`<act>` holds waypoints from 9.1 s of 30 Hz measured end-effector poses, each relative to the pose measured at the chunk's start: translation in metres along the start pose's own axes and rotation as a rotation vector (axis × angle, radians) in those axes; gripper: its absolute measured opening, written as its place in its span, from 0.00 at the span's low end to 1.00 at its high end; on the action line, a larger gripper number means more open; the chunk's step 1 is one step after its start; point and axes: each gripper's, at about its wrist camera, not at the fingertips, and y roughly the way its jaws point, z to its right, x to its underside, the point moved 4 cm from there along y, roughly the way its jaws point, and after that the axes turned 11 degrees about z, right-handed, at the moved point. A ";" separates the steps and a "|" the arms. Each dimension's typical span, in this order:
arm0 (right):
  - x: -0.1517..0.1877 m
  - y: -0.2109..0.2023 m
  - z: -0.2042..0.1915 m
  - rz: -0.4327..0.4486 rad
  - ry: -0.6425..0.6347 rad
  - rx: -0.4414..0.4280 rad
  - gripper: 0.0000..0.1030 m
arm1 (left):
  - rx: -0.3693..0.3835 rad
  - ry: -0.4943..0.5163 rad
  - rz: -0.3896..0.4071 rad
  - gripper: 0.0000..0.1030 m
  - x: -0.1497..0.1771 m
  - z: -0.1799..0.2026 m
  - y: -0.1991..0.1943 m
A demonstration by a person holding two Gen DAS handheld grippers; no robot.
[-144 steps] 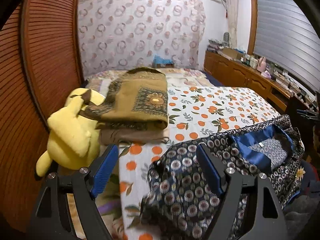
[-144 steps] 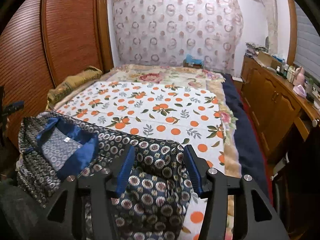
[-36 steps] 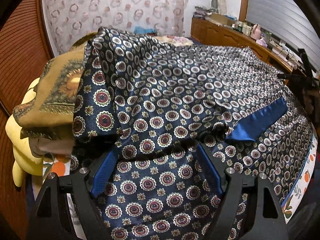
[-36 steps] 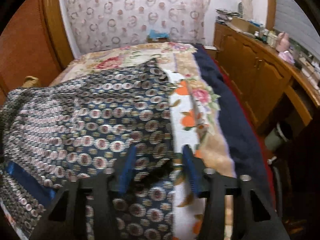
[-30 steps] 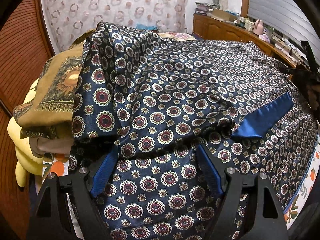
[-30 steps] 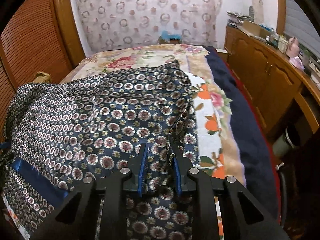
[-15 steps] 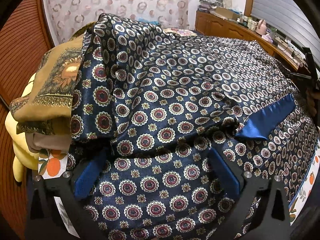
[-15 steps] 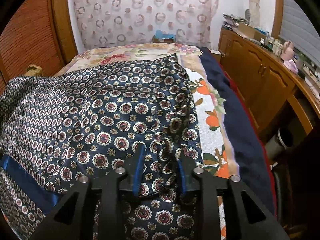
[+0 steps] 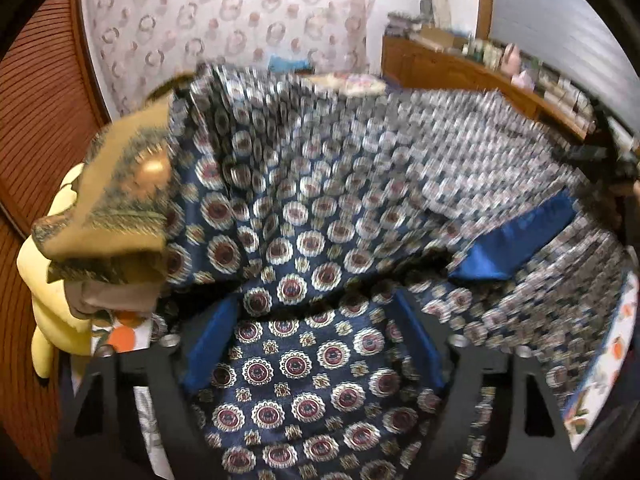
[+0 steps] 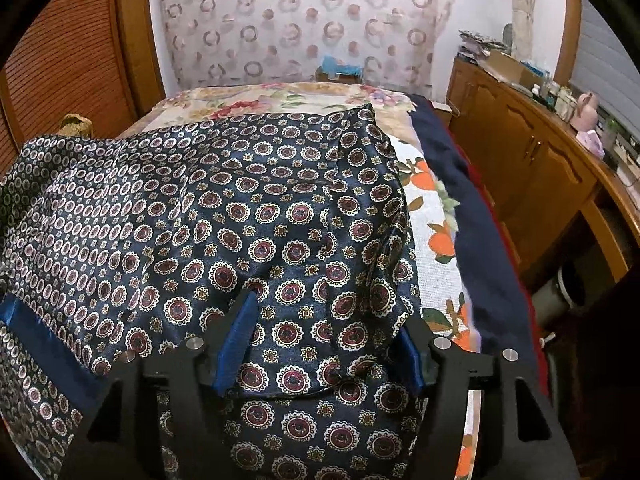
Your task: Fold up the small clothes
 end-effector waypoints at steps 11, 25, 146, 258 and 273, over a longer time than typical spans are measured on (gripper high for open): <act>0.000 -0.001 -0.001 0.000 -0.003 0.002 0.63 | -0.074 -0.068 0.153 0.40 -0.037 -0.034 -0.048; 0.000 -0.001 -0.001 0.000 -0.004 0.002 0.63 | -0.126 0.020 0.042 0.02 -0.026 -0.034 0.004; 0.066 -0.043 -0.143 -0.032 -0.069 -0.085 0.81 | -0.089 -0.228 0.024 0.78 0.066 -0.054 -0.057; 0.033 -0.125 -0.132 0.250 -0.059 -0.262 0.89 | 0.236 -0.051 0.221 0.83 -0.062 0.100 -0.061; 0.021 -0.060 -0.144 0.119 -0.174 -0.285 0.06 | 0.236 -0.067 0.179 0.83 -0.044 0.090 -0.047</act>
